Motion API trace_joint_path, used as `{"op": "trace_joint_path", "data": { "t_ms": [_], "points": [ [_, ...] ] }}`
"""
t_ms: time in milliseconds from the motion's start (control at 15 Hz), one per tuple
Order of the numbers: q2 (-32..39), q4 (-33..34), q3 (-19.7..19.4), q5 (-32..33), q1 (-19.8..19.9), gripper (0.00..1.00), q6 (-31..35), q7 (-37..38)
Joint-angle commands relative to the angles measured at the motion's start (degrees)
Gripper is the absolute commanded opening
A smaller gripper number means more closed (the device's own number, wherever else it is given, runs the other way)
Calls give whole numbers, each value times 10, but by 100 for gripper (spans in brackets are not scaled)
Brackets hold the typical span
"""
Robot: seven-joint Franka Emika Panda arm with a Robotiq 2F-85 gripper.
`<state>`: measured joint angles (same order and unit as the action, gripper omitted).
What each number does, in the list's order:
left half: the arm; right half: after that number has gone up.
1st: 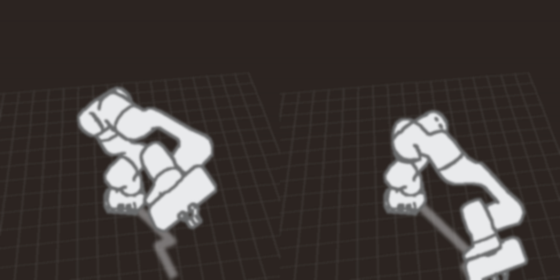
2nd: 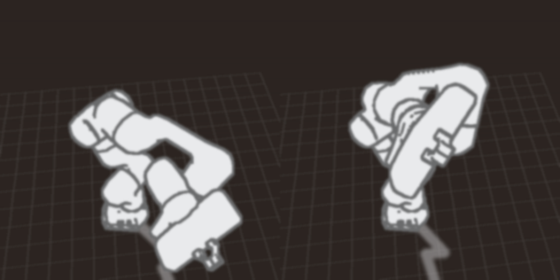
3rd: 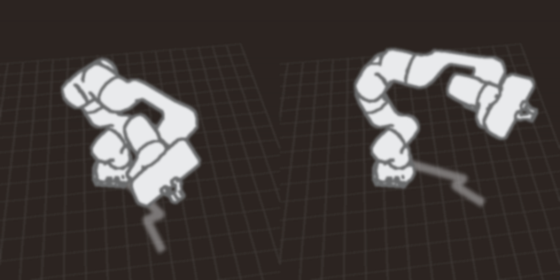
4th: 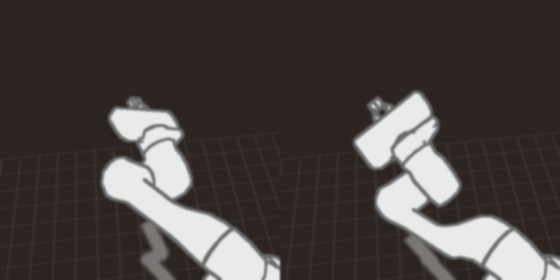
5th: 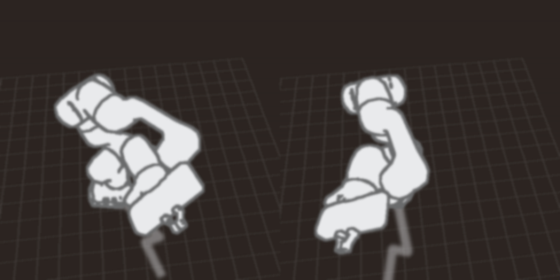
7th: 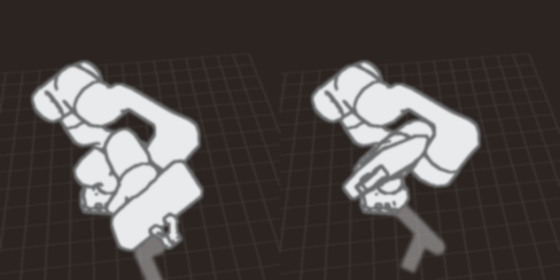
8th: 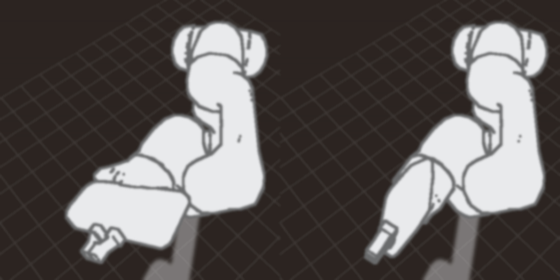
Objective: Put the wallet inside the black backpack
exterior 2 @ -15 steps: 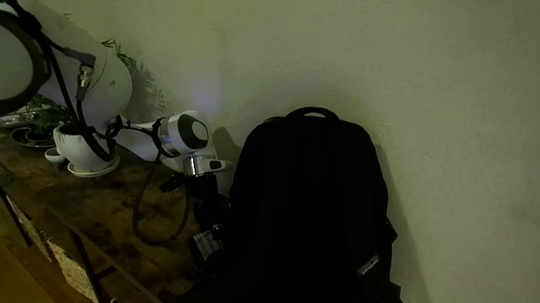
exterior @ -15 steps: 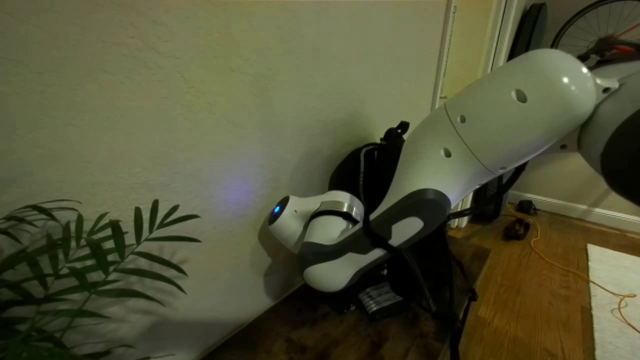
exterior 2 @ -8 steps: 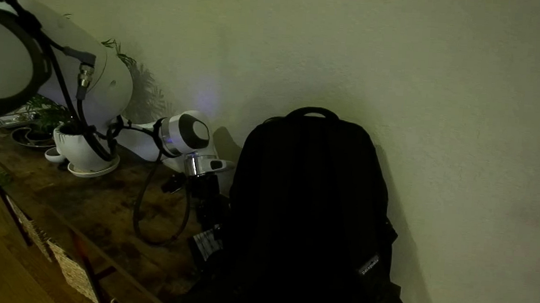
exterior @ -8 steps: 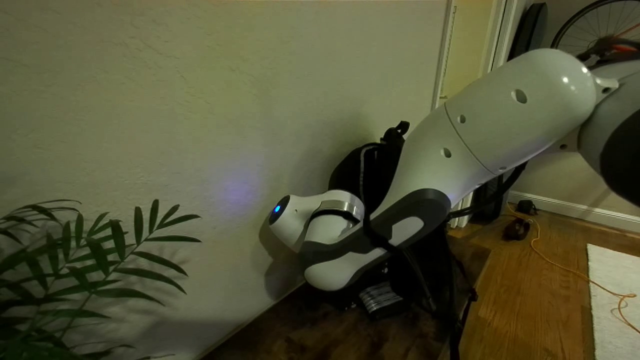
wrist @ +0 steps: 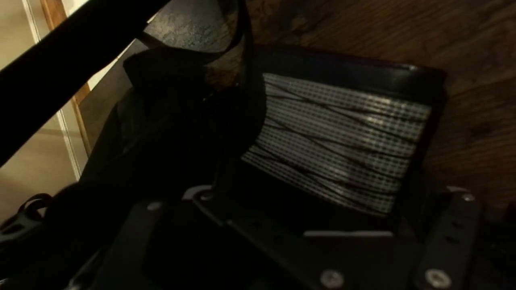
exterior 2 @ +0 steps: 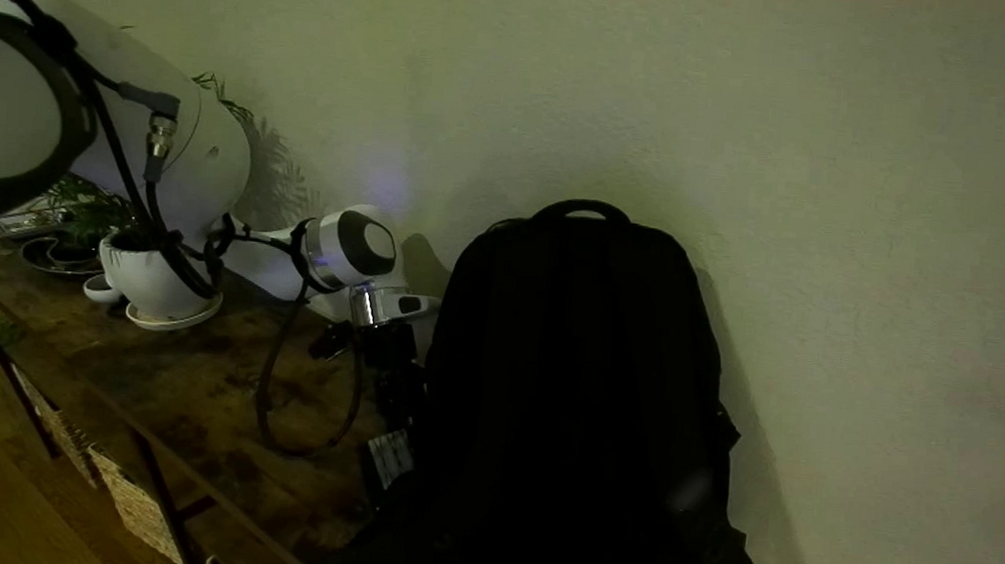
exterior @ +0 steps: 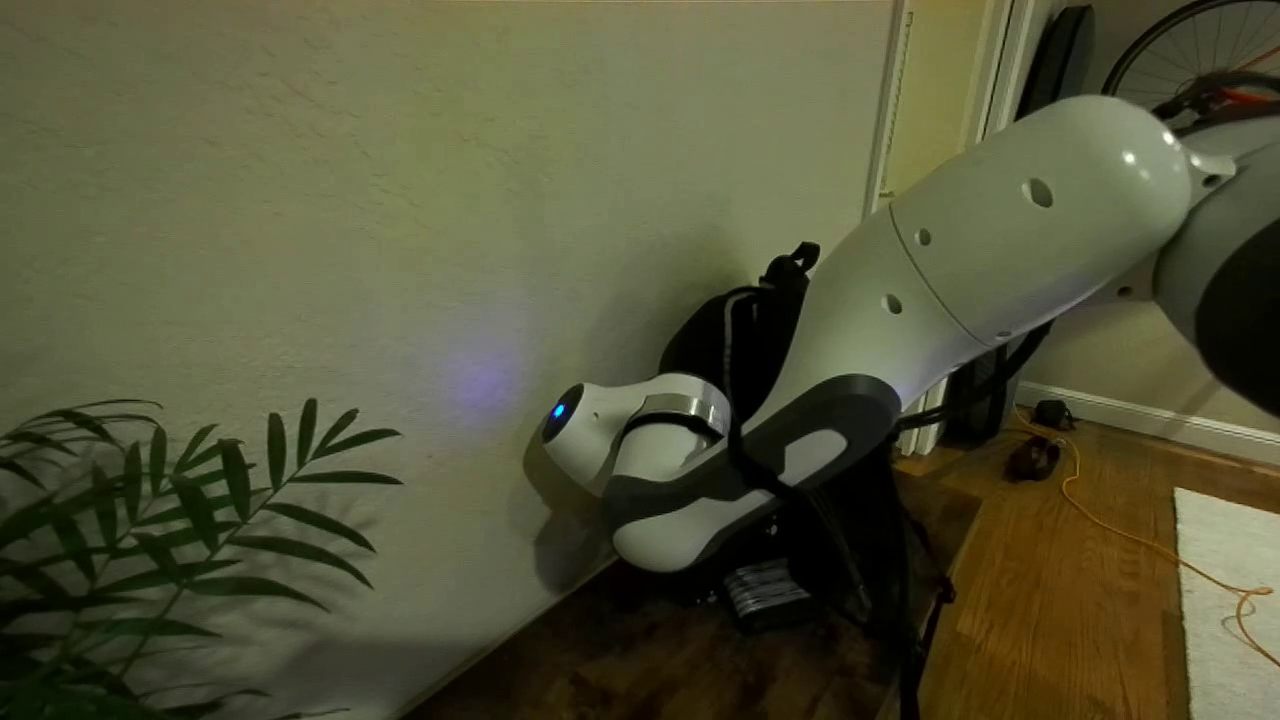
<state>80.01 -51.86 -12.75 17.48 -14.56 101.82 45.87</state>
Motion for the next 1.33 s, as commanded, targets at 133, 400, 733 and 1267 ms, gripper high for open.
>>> {"op": "trace_joint_path", "data": {
  "t_ms": [133,400,733,1267],
  "points": [
    [-7,0,-16,7,-7,100,-23,11],
    [-9,0,-19,7,-11,100,-27,14],
    [-10,1,-25,8,-17,100,-31,15],
    [-11,4,-31,8,-23,100,-43,18]
  ]
}}
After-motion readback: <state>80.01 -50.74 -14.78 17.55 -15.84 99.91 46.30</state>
